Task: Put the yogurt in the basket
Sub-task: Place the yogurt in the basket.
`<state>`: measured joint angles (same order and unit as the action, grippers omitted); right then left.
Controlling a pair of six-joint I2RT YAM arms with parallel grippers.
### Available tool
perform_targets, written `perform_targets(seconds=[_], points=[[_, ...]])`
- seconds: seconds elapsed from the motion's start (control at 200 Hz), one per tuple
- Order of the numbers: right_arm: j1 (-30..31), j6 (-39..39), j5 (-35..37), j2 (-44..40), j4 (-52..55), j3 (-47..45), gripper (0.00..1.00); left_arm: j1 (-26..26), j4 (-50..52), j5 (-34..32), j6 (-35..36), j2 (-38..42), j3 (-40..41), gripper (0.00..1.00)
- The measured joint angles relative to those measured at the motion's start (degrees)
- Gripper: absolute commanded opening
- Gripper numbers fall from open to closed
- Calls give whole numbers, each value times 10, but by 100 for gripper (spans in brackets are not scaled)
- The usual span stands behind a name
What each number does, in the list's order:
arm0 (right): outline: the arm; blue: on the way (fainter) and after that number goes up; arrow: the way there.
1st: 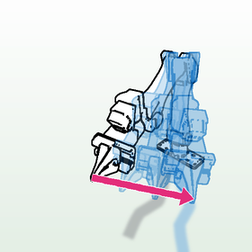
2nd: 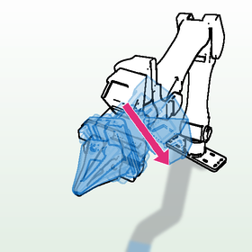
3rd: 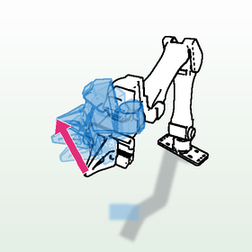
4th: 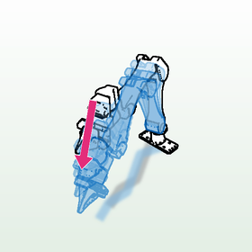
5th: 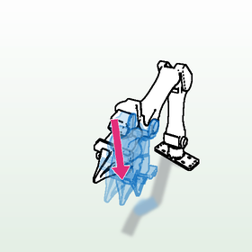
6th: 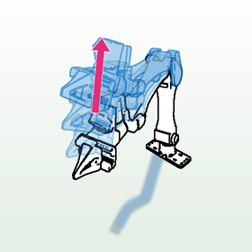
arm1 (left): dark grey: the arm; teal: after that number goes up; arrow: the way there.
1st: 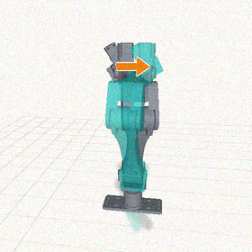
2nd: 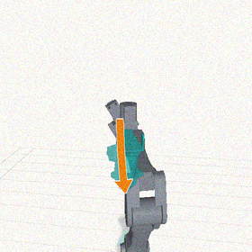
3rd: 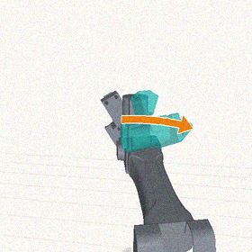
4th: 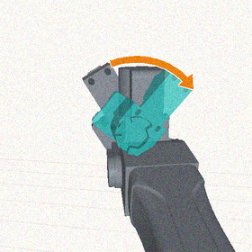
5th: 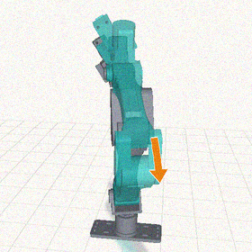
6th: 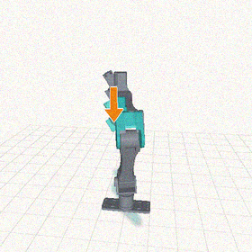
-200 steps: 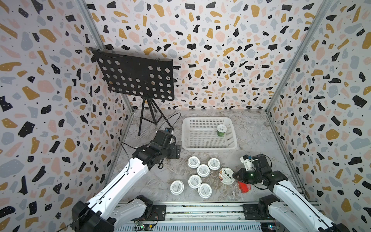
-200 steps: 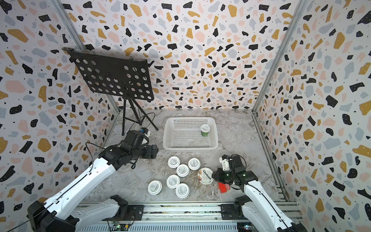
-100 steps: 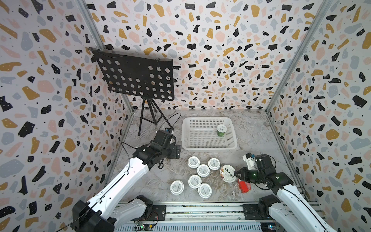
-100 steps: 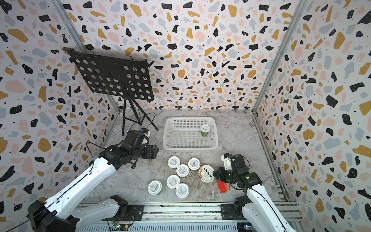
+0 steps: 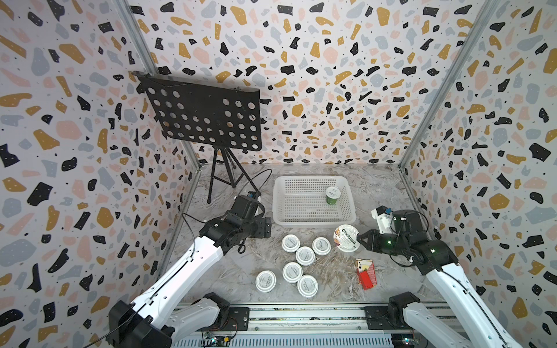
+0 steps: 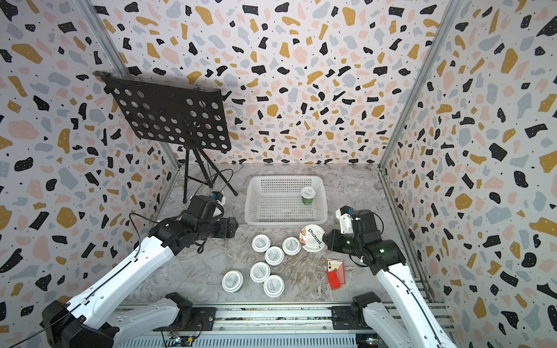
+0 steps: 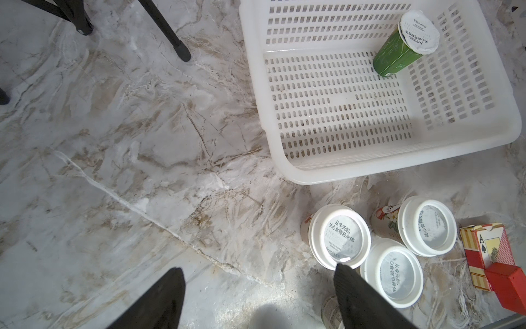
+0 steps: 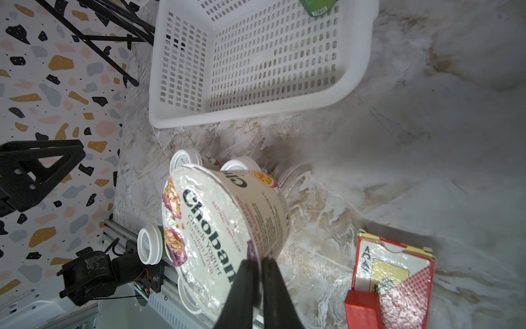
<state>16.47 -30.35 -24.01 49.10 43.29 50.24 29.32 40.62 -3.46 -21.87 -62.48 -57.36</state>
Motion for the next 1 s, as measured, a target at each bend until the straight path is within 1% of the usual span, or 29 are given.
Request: perform_targets(seconds=[0.245,0.566,0.731,1.001], points=[[-2,23,-9,160,-53,101,12,0,-2,5,-3,-7,0,87],[-21,26,-42,342,-139,173,12,0,-7,26,-15,-47,-18,86],[-31,34,-49,400,-158,190,13,0,-12,26,-15,-57,-27,86],[-40,57,-34,454,-160,195,13,0,-12,26,-15,-64,-27,87]])
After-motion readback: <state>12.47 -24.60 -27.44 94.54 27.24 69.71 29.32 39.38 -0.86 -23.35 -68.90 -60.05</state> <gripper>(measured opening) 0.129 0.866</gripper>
